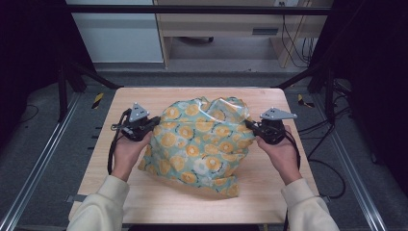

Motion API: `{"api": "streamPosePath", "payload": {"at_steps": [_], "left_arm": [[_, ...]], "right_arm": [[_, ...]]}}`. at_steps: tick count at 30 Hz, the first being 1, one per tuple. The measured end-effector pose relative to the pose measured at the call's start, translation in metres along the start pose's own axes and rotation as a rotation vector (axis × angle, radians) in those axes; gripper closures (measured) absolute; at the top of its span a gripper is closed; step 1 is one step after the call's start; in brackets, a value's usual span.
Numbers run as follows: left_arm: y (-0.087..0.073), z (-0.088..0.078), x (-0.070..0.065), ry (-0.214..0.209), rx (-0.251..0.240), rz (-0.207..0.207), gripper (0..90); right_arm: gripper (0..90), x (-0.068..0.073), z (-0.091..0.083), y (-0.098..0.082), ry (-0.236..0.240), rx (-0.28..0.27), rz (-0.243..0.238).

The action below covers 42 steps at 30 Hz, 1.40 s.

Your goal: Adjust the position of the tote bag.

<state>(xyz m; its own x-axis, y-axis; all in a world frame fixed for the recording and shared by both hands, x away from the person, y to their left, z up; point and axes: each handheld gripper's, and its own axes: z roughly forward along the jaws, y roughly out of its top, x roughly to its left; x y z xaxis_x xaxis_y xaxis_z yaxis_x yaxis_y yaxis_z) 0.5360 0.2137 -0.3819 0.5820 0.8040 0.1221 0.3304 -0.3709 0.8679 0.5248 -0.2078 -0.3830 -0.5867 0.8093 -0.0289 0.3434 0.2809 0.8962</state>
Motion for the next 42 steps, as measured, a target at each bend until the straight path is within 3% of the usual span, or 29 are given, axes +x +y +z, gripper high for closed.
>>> {"api": "streamPosePath", "payload": {"at_steps": [7,25,32,42], "left_arm": [[-0.008,-0.009,-0.001,0.0,-0.027,-0.009,90.0],[-0.029,-0.028,0.0,-0.002,-0.07,-0.035,90.0],[-0.038,-0.036,-0.004,-0.002,-0.085,-0.021,90.0],[-0.047,-0.039,-0.003,0.0,-0.092,-0.053,90.0]], "right_arm": [[89.2,0.011,-0.006,-0.002,0.005,-0.007,-0.04],[89.2,0.024,-0.002,-0.003,0.008,-0.034,-0.058],[89.2,0.031,-0.006,-0.011,0.015,-0.051,-0.064],[89.2,0.037,-0.003,-0.015,0.016,-0.057,-0.068]]}}
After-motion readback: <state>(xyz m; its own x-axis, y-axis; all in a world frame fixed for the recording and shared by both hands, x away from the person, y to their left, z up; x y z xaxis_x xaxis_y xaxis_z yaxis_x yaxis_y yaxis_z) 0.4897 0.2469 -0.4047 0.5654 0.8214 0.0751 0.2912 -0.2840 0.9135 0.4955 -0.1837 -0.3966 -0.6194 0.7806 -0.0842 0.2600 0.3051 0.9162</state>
